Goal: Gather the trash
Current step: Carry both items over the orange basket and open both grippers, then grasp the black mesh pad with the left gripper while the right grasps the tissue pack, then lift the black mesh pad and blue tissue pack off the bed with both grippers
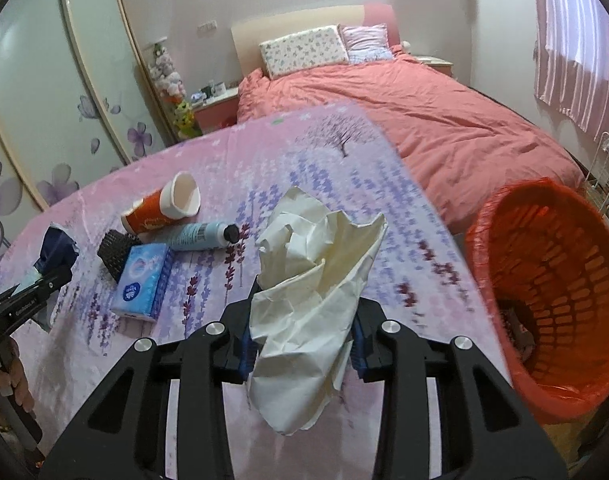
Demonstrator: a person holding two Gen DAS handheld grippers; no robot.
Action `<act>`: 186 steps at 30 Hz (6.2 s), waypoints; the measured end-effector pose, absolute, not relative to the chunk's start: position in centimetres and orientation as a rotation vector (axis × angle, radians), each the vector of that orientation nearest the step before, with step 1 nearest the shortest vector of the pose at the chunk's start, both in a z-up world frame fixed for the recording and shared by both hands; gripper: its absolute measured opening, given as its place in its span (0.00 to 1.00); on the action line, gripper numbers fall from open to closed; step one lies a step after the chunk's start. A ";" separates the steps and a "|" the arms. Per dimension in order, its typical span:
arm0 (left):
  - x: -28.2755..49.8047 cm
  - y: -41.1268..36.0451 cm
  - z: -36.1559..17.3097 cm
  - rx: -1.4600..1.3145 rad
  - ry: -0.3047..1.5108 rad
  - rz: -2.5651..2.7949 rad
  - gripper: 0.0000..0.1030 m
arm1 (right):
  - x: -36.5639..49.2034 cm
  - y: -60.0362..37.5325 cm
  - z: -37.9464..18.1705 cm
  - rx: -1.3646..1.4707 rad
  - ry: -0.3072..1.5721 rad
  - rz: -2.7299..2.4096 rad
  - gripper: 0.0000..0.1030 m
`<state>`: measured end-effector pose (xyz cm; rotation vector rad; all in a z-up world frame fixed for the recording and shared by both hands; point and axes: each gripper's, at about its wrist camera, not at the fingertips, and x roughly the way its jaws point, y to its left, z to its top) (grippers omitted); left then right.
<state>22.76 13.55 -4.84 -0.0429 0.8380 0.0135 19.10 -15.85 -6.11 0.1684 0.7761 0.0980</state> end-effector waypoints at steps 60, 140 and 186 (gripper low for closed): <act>24.2 -15.8 -5.8 0.075 0.871 -0.391 0.71 | 15.8 -34.4 -5.5 0.296 0.661 -0.177 0.66; 24.0 21.4 -8.2 -0.096 0.896 0.154 0.37 | 21.7 -7.0 -9.2 0.080 0.857 0.160 0.47; 22.8 19.4 -9.1 -0.102 0.880 0.074 0.19 | 22.0 -7.4 -9.8 0.047 0.884 0.144 0.52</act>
